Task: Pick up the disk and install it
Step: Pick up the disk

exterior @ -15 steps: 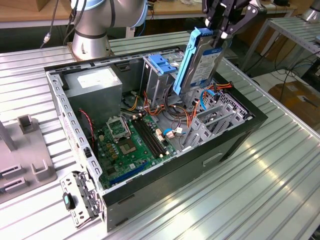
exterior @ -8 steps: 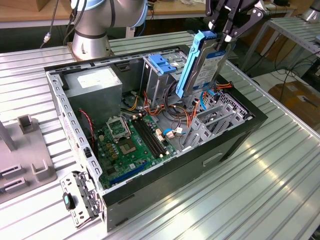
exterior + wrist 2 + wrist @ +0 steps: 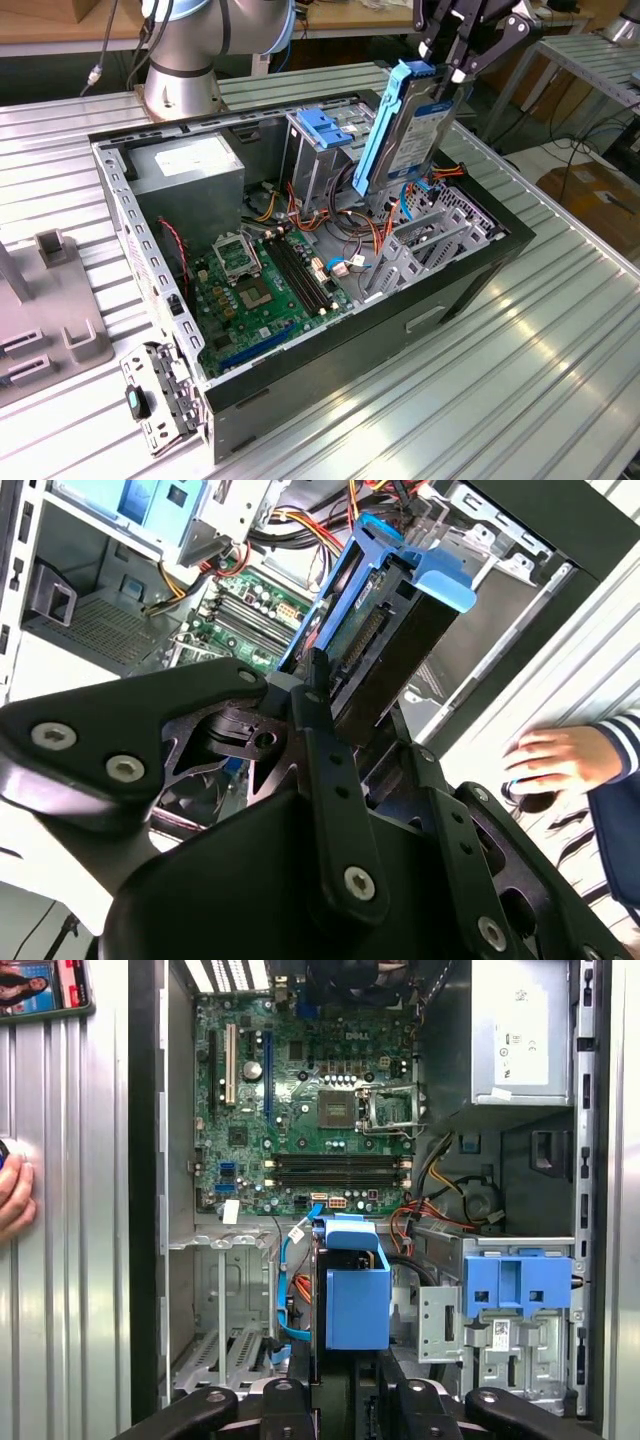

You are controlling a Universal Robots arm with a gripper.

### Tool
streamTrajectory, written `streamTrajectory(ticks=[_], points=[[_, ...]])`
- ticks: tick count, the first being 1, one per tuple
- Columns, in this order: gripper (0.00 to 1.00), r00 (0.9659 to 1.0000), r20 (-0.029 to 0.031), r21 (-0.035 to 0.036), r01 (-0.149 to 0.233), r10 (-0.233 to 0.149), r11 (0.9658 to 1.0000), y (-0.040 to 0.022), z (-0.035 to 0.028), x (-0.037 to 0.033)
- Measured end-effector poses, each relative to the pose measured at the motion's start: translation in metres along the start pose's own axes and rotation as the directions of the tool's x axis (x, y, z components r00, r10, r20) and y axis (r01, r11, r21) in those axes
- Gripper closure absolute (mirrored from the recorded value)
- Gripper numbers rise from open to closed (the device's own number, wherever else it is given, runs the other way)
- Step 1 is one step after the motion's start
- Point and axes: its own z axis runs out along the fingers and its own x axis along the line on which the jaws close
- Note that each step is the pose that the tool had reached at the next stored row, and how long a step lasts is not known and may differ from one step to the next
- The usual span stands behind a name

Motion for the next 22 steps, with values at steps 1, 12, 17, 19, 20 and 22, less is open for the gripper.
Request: streamTrajectory(ticks=[1, 12, 17, 19, 20, 22], points=[[0.65, 1.0000, 0.0000, 0.0000, 0.000, 0.000, 1.0000, 0.0000, -0.0010, 0.0000], [0.65, 1.0000, -0.0002, 0.0000, -0.001, 0.001, 1.0000, 0.0000, -0.0067, -0.0001], [0.65, 1.0000, 0.0002, 0.0000, -0.001, 0.001, 1.0000, 0.0000, -0.0088, -0.0001], [0.65, 1.0000, 0.0000, 0.0000, -0.001, 0.001, 1.0000, 0.0000, -0.0089, -0.0001], [0.65, 1.0000, 0.0001, 0.0000, -0.001, 0.001, 1.0000, -0.0001, -0.0089, -0.0001], [0.65, 1.0000, -0.0003, 0.0000, -0.001, 0.001, 1.0000, -0.0008, -0.0088, -0.0001]])
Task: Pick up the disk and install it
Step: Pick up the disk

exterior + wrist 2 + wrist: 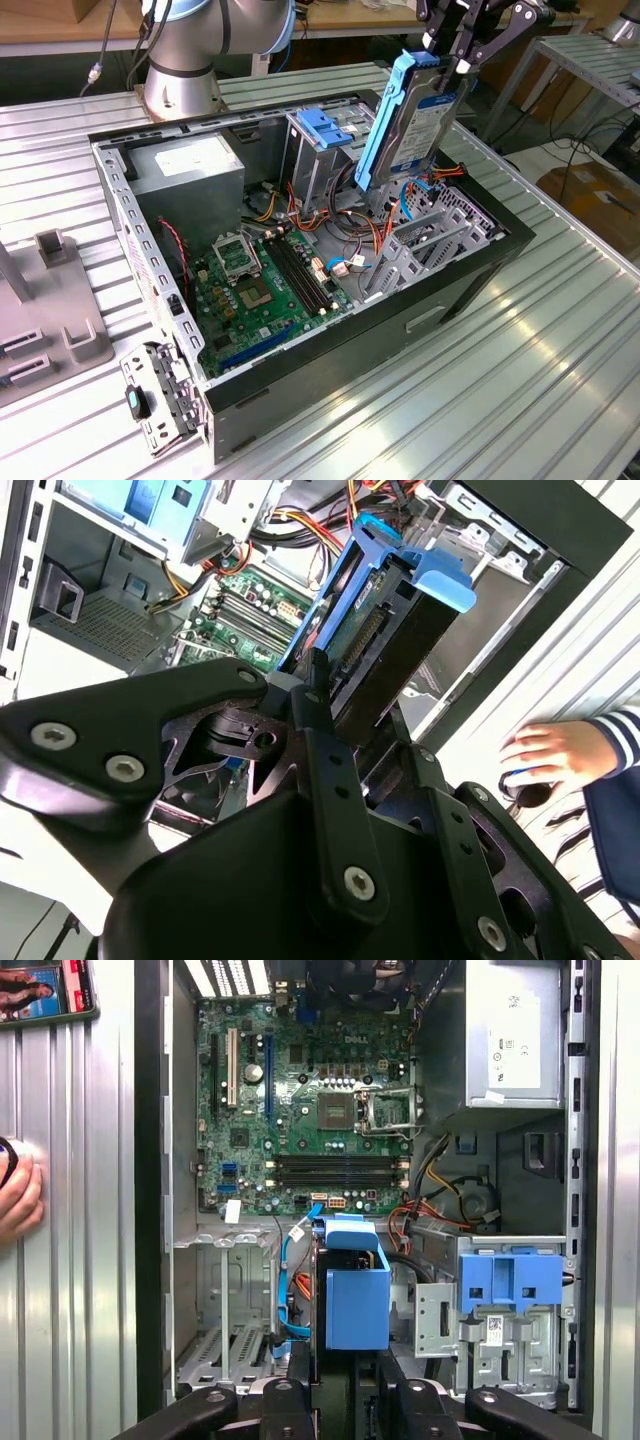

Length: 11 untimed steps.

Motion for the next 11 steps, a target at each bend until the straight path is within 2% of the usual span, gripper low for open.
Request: streamTrajectory(ticks=[4, 6, 9, 11], points=[[0.65, 1.0000, -0.0023, 0.0000, 0.000, 0.000, 1.0000, -0.0049, 0.0000, 0.0000], [0.65, 1.0000, -0.0064, 0.0000, 0.000, 0.000, 1.0000, -0.0061, 0.0000, 0.0000], [0.65, 0.9999, -0.0170, 0.0000, 0.000, 0.000, 1.0000, -0.0062, -0.0009, 0.0000], [0.65, 0.9998, -0.0216, 0.0000, 0.000, 0.000, 1.0000, -0.0063, -0.0035, 0.0000]])
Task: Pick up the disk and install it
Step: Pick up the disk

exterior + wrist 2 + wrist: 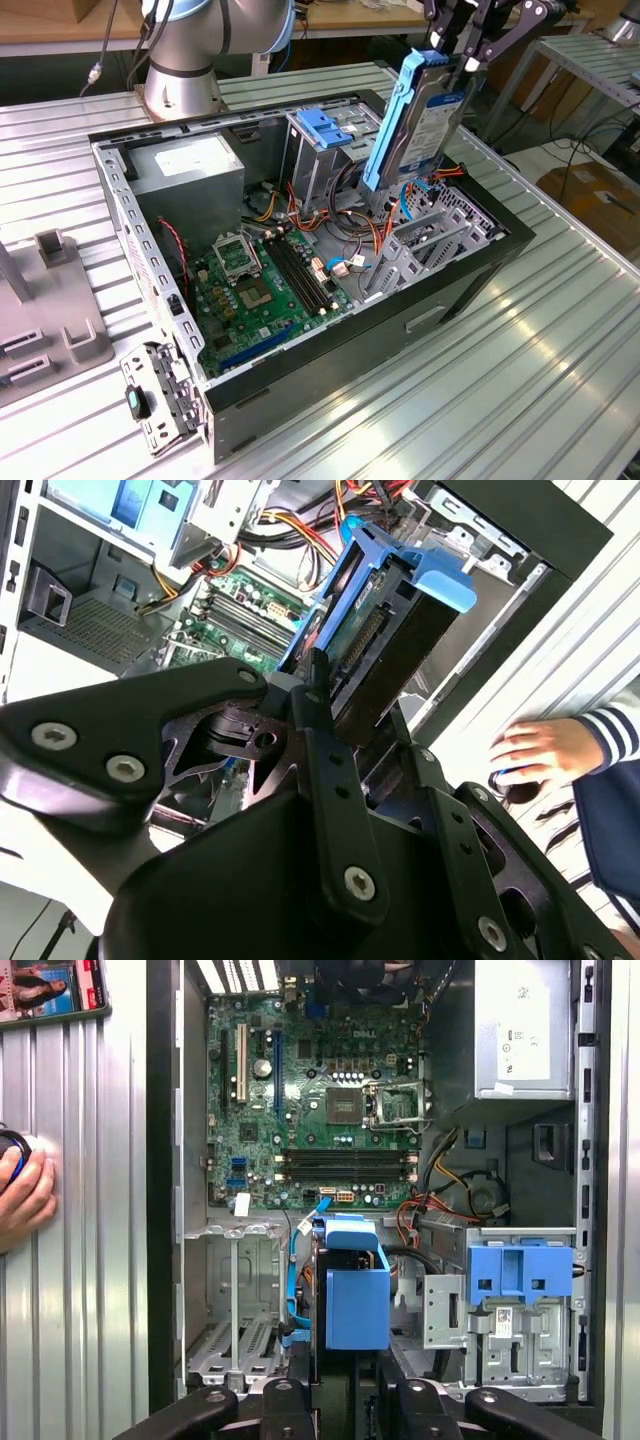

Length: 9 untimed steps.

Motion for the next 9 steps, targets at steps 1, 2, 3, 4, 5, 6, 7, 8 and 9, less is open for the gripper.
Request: streamTrajectory(ticks=[1, 2, 3, 4, 5, 6, 7, 8, 9], points=[[0.65, 1.0000, -0.0007, 0.0000, 0.000, 0.000, 1.0000, 0.0000, -0.0006, 0.0000], [0.65, 1.0000, -0.0013, 0.0000, 0.000, 0.000, 1.0000, 0.0000, -0.0011, 0.0002], [0.65, 1.0000, -0.0015, 0.0000, 0.000, 0.000, 1.0000, -0.0002, -0.0012, 0.0013], [0.65, 1.0000, -0.0021, 0.0000, -0.001, 0.001, 1.0000, -0.0004, -0.0012, 0.0032], [0.65, 1.0000, -0.0027, 0.0000, -0.002, 0.002, 1.0000, -0.0005, -0.0012, 0.0052], [0.65, 1.0000, -0.0030, 0.0000, -0.002, 0.002, 1.0000, -0.0005, -0.0012, 0.0069], [0.65, 1.0000, -0.0031, 0.0000, -0.002, 0.002, 1.0000, -0.0005, -0.0011, 0.0090], [0.65, 1.0000, -0.0032, 0.0000, -0.002, 0.002, 1.0000, -0.0005, -0.0011, 0.0110], [0.65, 1.0000, -0.0034, 0.0000, -0.003, 0.003, 1.0000, -0.0006, -0.0011, 0.0130]])
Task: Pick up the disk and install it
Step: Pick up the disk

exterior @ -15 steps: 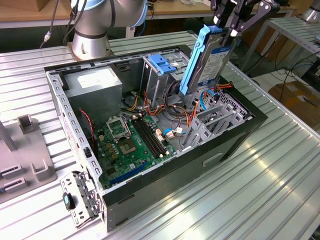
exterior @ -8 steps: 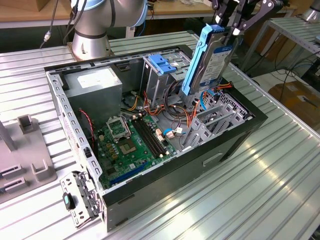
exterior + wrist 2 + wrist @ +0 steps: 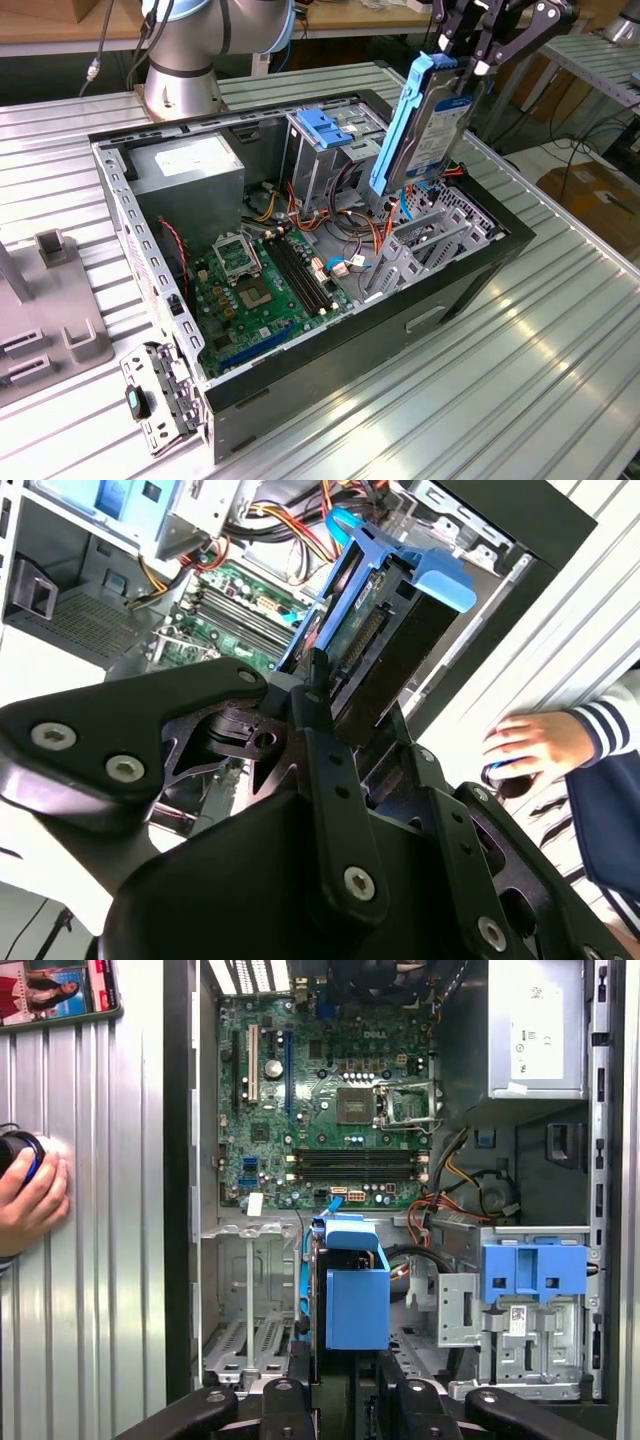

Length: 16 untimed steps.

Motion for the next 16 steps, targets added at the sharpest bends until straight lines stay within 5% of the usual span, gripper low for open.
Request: streamTrajectory(ticks=[16], points=[[0.65, 1.0000, -0.0029, 0.0000, -0.003, 0.003, 1.0000, -0.0001, 0.0023, 0.0388]])
